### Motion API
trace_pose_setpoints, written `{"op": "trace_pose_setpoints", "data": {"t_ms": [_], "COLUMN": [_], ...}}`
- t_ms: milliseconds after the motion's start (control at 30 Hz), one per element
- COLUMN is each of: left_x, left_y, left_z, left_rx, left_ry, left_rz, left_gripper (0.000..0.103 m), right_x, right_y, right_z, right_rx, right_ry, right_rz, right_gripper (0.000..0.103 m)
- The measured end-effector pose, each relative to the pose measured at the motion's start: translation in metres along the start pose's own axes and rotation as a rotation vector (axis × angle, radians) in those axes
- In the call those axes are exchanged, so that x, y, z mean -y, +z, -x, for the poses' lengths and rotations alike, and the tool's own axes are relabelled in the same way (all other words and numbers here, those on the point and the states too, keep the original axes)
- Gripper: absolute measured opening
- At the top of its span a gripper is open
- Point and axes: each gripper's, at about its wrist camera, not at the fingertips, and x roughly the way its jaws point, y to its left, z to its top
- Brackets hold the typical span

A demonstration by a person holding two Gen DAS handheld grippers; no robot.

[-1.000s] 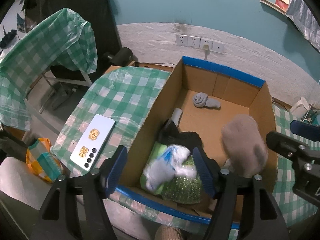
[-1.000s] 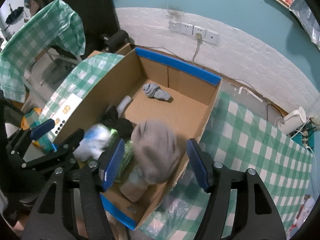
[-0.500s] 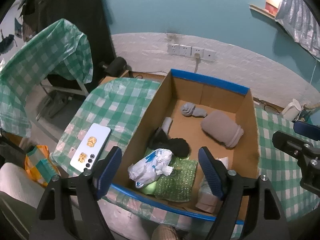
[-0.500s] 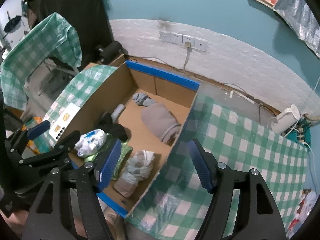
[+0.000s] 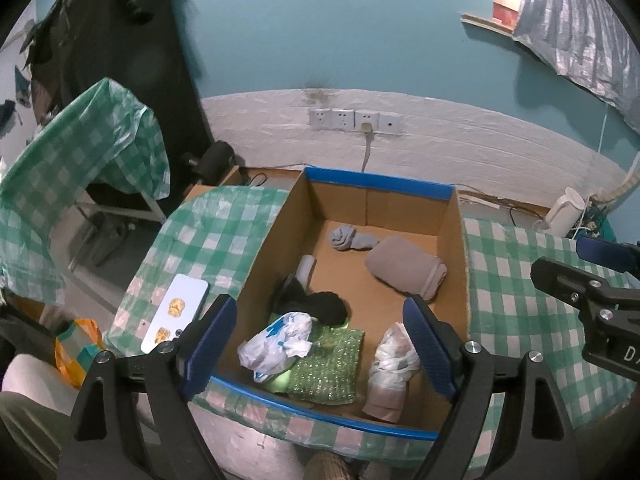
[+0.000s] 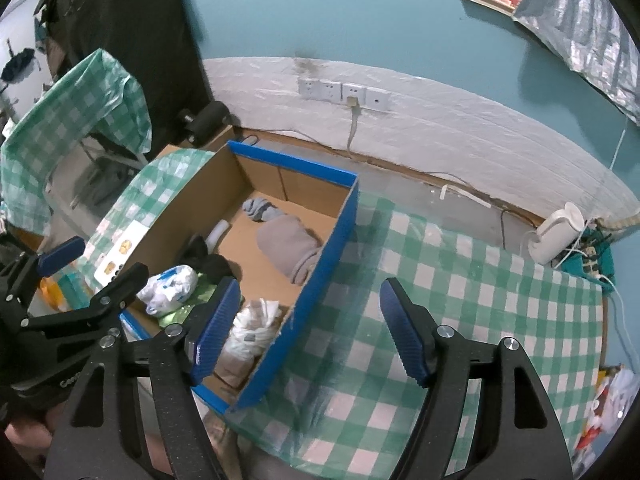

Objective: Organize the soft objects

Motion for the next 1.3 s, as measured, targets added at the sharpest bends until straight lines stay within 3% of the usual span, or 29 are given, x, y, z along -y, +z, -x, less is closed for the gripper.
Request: {"op": "trace_pose_setpoints", "data": {"t_ms": [300, 1300], "left_x": [0.013, 0.046], "left_y": [0.008, 0.008], "left_z": [0.012, 0.02], "left_rx": [-0.021, -0.015], "left_ry": [-0.045, -0.017], "left_rz": [0.004, -0.056], "left_gripper": [0.087, 0.088], "right_x": [0.016, 0.039], "right_y": [-0.005, -0.016], "right_z": [0.009, 0.014], "right_rx": [0.015, 0.008], "right_ry": [-0.008, -0.001], "right_rz": [-0.03, -0.068], "right_gripper": [0.073, 0.073]}}
